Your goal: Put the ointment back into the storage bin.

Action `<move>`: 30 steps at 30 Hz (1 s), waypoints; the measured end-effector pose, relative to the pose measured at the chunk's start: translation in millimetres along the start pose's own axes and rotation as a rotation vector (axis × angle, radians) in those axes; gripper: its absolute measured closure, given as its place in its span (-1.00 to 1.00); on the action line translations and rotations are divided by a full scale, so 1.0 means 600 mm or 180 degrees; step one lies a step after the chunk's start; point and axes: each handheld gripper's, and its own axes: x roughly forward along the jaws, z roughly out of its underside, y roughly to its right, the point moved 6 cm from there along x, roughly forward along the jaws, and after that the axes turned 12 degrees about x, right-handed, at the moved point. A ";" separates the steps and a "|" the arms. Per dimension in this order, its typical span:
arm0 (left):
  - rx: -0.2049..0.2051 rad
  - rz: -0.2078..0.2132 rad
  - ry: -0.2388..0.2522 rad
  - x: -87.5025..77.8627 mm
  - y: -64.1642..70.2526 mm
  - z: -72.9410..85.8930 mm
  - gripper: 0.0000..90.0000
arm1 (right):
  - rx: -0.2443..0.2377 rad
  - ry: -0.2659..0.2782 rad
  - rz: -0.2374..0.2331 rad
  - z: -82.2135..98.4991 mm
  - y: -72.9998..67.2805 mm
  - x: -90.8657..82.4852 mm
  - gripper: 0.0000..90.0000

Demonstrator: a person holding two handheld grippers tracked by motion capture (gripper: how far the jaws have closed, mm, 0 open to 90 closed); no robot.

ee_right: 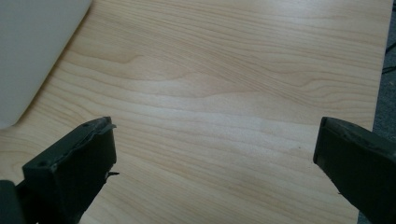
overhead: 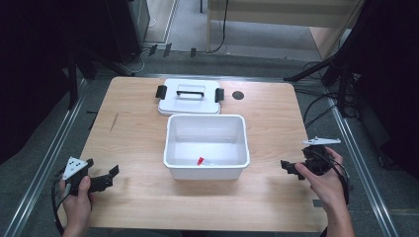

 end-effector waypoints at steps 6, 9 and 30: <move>-0.0001 -0.0004 0.0001 0.000 0.000 0.000 -1.00 | 0.0014 0.0342 0.0018 0.024 0.020 0.001 -1.00; -0.0001 -0.0005 0.0000 0.000 0.000 0.000 -1.00 | 0.0023 0.0440 0.0081 0.036 0.031 0.003 -1.00; 0.0003 -0.0016 0.0001 0.000 0.000 0.000 -1.00 | 0.0066 0.0687 0.0231 0.103 0.080 -0.005 -1.00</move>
